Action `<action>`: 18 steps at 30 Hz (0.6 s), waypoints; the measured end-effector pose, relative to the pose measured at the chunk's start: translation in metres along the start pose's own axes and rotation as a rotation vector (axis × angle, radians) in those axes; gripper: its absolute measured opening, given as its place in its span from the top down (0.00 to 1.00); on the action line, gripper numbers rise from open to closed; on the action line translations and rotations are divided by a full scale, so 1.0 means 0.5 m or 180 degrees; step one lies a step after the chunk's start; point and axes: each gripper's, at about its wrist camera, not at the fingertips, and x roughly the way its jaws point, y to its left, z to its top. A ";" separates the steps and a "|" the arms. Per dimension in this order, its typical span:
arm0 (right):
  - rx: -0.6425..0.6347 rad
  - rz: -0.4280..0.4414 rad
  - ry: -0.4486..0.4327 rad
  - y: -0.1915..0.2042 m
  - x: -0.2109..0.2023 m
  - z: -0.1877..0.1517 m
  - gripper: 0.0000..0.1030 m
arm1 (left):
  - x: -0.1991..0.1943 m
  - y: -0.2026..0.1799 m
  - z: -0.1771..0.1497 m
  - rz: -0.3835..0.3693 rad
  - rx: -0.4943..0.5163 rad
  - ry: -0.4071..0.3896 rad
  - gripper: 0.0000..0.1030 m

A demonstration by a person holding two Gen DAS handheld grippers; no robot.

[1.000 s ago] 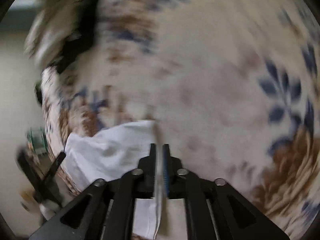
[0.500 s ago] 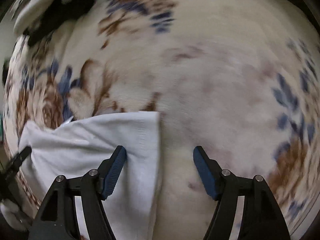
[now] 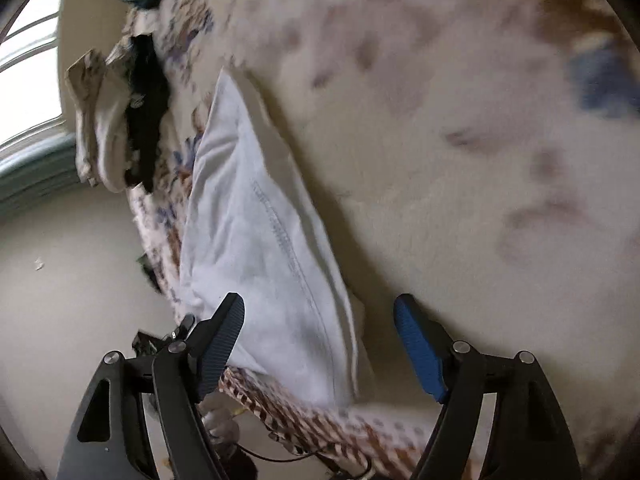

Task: Fold small clothes
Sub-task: 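Grasp the folded white shirt with both grippers and lift it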

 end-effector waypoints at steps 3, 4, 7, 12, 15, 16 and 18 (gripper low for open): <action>-0.0111 0.0166 0.0091 0.012 0.049 0.024 0.21 | 0.007 -0.014 0.008 0.0057 0.0102 0.0023 0.00; -0.0117 0.0250 0.0127 0.021 0.059 0.032 0.21 | 0.008 -0.023 0.008 0.0045 0.0155 0.0016 0.00; -0.0129 0.0321 0.0182 0.041 0.080 0.053 0.21 | 0.017 -0.055 0.006 -0.0053 0.0330 0.0023 0.08; -0.0195 0.0270 0.0196 0.051 0.071 0.053 0.52 | 0.037 -0.093 -0.006 -0.0134 0.0516 0.0085 0.87; -0.0249 0.0299 0.0188 0.063 0.073 0.046 0.80 | 0.007 -0.113 -0.009 -0.0121 0.0622 -0.0055 0.90; -0.0302 0.0258 0.0152 0.072 0.069 0.042 0.81 | -0.006 -0.122 -0.010 -0.0115 0.0656 -0.0104 0.91; -0.0339 0.0282 0.0097 0.081 0.058 0.036 0.85 | -0.038 -0.139 -0.011 -0.0138 0.0711 -0.0202 0.91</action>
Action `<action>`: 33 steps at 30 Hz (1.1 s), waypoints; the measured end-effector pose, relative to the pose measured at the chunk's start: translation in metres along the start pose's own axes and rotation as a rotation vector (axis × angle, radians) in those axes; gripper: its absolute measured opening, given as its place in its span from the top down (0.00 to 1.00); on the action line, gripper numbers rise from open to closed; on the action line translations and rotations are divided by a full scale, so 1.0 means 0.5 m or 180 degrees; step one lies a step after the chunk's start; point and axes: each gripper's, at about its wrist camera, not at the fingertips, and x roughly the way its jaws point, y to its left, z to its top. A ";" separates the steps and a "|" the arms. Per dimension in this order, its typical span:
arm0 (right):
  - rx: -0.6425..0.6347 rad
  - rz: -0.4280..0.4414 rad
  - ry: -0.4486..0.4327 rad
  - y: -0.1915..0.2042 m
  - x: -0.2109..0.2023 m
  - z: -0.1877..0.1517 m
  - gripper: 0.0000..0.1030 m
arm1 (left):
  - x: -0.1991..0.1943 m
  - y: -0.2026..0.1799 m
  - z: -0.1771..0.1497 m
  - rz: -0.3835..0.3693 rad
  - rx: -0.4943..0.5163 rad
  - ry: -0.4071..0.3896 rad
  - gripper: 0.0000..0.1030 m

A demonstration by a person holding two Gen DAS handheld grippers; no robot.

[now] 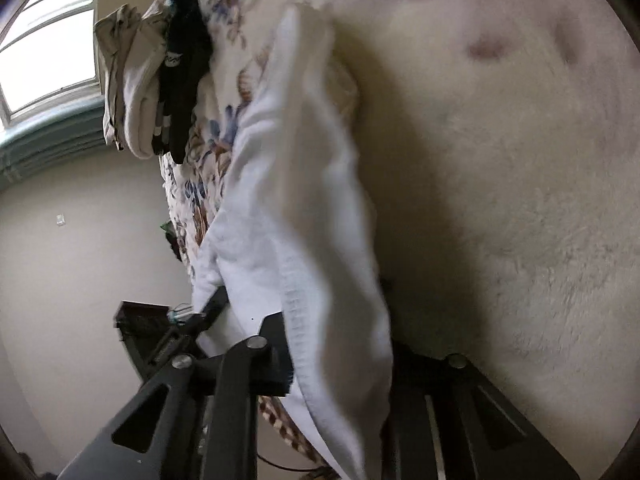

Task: Fold small clothes
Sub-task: 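Grasp the folded white shirt with both grippers and lift it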

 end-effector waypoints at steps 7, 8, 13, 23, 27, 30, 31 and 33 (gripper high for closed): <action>-0.0232 0.0135 -0.0163 0.127 -0.068 -0.004 0.86 | -0.120 -0.060 0.090 -0.0148 0.0028 -0.0260 0.92; -0.0296 0.0143 -0.0183 0.157 -0.077 0.003 0.86 | -0.141 -0.073 0.115 -0.0170 0.0057 -0.0312 0.92; -0.0631 0.0257 -0.0358 0.359 -0.120 0.068 0.86 | -0.220 -0.124 0.294 -0.0347 0.0205 -0.0572 0.91; -0.1179 0.0467 -0.0939 0.779 -0.056 0.370 0.87 | -0.212 -0.149 0.809 -0.0304 0.0601 -0.0924 0.91; -0.1220 0.0416 -0.1017 0.872 0.035 0.514 0.87 | -0.127 -0.100 0.942 -0.0112 0.0618 -0.0814 0.90; -0.1150 0.0131 -0.1016 0.888 0.129 0.629 0.86 | -0.026 -0.056 0.984 0.0177 0.0635 -0.0484 0.86; -0.1137 0.0012 -0.1021 0.883 0.157 0.656 0.86 | 0.010 -0.035 0.992 0.0286 0.0672 -0.0355 0.82; -0.1106 -0.0235 -0.0957 0.867 0.195 0.690 0.86 | 0.034 -0.016 0.988 0.0335 0.0751 -0.0263 0.77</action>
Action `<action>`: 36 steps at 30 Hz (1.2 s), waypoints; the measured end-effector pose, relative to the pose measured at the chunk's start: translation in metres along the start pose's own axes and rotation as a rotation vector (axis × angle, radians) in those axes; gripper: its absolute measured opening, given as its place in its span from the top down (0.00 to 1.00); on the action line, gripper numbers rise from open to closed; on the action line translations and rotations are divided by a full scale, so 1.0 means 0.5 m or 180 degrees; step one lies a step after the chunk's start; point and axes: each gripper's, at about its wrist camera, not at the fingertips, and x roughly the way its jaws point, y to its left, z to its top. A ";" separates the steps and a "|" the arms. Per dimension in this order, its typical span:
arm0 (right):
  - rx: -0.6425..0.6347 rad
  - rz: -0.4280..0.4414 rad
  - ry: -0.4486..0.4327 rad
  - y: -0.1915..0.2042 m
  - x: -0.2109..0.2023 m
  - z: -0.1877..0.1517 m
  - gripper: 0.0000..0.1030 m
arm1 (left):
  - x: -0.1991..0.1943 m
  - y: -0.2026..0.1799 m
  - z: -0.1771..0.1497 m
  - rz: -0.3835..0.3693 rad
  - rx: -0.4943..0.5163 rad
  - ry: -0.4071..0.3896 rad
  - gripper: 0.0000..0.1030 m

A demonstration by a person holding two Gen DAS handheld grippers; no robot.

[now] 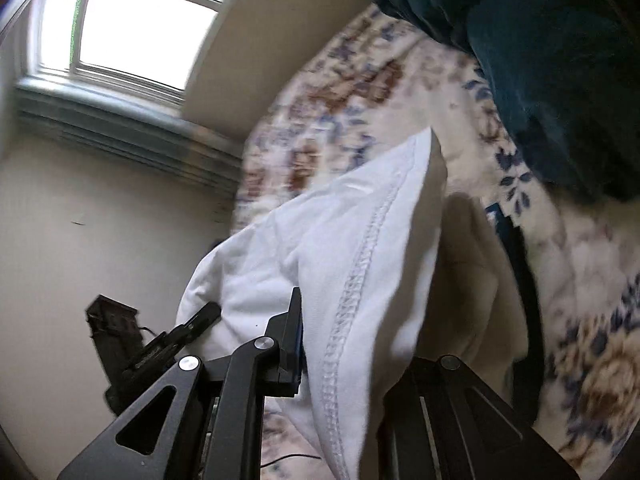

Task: Fold small clothes
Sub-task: 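Place the folded shirt on top of the clothes stack and release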

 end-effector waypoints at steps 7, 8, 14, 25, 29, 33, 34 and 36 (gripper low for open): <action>-0.0374 -0.0975 0.0004 0.008 0.018 -0.021 0.44 | -0.057 -0.007 -0.032 0.0747 0.0217 -0.0203 0.12; -0.0491 -0.1187 -0.0043 0.026 0.010 -0.030 0.33 | -0.071 -0.012 -0.041 0.0801 0.0237 -0.0275 0.12; -0.0905 -0.2168 -0.0489 0.113 -0.066 -0.119 0.00 | -0.145 -0.072 -0.117 0.1268 0.0537 -0.0583 0.02; -0.1207 -0.2598 -0.0873 0.257 -0.254 -0.303 0.00 | -0.306 -0.174 -0.230 0.1312 0.0635 -0.0713 0.02; -0.1171 -0.2524 -0.0927 0.298 -0.347 -0.370 0.00 | -0.393 -0.208 -0.269 0.1293 0.0611 -0.0801 0.02; -0.1242 -0.2499 -0.1012 0.346 -0.444 -0.432 0.00 | -0.501 -0.253 -0.316 0.1282 0.0641 -0.0967 0.02; -0.1279 -0.2489 -0.1043 0.362 -0.470 -0.449 0.00 | -0.519 -0.259 -0.326 0.1283 0.0638 -0.0989 0.02; -0.1349 -0.2475 -0.1099 0.396 -0.521 -0.484 0.00 | -0.584 -0.281 -0.357 0.1287 0.0643 -0.1091 0.02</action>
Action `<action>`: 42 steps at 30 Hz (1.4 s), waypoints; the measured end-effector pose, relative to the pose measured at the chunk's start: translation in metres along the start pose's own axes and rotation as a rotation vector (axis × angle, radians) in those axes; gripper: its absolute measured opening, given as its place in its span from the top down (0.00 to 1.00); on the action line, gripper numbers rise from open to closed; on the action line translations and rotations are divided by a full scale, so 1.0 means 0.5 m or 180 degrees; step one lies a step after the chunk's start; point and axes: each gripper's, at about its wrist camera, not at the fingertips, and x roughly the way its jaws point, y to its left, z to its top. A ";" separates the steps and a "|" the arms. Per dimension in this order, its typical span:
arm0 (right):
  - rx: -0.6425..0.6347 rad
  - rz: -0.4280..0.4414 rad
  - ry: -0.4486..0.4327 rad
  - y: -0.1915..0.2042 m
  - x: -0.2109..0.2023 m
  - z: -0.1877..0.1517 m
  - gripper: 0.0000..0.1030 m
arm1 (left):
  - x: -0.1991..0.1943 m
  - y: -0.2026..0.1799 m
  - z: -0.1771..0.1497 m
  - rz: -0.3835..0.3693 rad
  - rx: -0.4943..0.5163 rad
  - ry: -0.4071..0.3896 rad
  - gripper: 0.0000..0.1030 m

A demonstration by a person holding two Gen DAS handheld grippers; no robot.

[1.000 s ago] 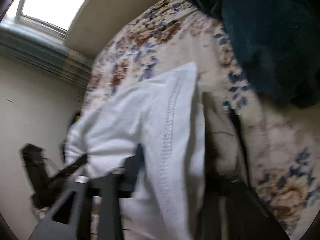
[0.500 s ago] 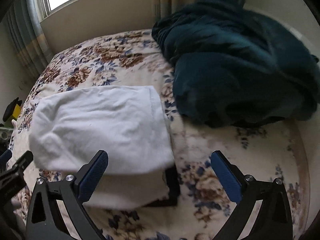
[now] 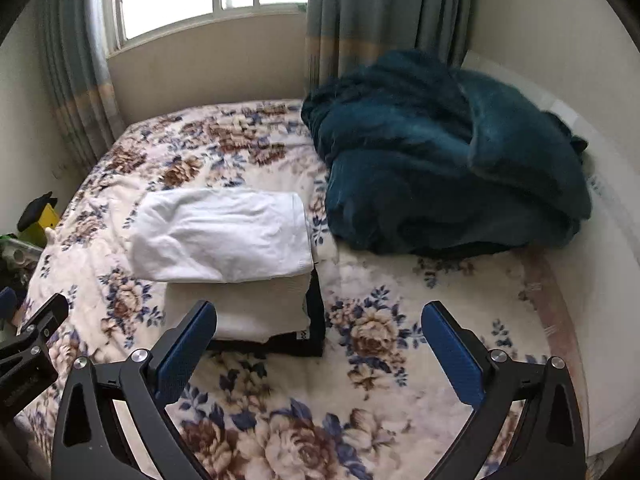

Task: Fold small clothes

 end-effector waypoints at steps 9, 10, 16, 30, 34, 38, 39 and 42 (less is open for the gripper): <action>-0.0055 0.0121 -0.0350 -0.049 -0.338 -0.059 0.00 | -0.262 -0.005 -0.041 -0.0060 -0.0094 -0.0171 0.02; -0.0061 0.0145 -0.0374 -0.057 -0.374 -0.068 0.00 | -0.295 -0.005 -0.047 -0.0049 -0.0111 -0.0190 0.02; -0.0090 0.0238 -0.0505 -0.103 -0.555 -0.117 0.00 | -0.430 -0.004 -0.077 -0.0020 -0.0133 -0.0303 0.02; -0.0099 0.0311 -0.0567 -0.145 -0.806 -0.179 0.00 | -0.587 0.011 -0.127 -0.0028 -0.0110 -0.0351 0.02; -0.0097 0.0311 -0.0569 -0.143 -0.834 -0.196 0.00 | -0.602 0.022 -0.142 0.0009 -0.0123 -0.0342 0.02; -0.0110 0.0280 -0.0575 -0.147 -0.843 -0.203 0.00 | -0.599 0.024 -0.146 0.0033 -0.0102 -0.0344 0.00; -0.0103 0.0269 -0.0584 -0.149 -0.847 -0.205 0.00 | -0.600 0.025 -0.147 0.0040 -0.0098 -0.0342 0.00; -0.0086 0.0279 -0.0585 -0.154 -0.852 -0.208 0.00 | -0.605 0.025 -0.147 0.0066 -0.0099 -0.0356 0.00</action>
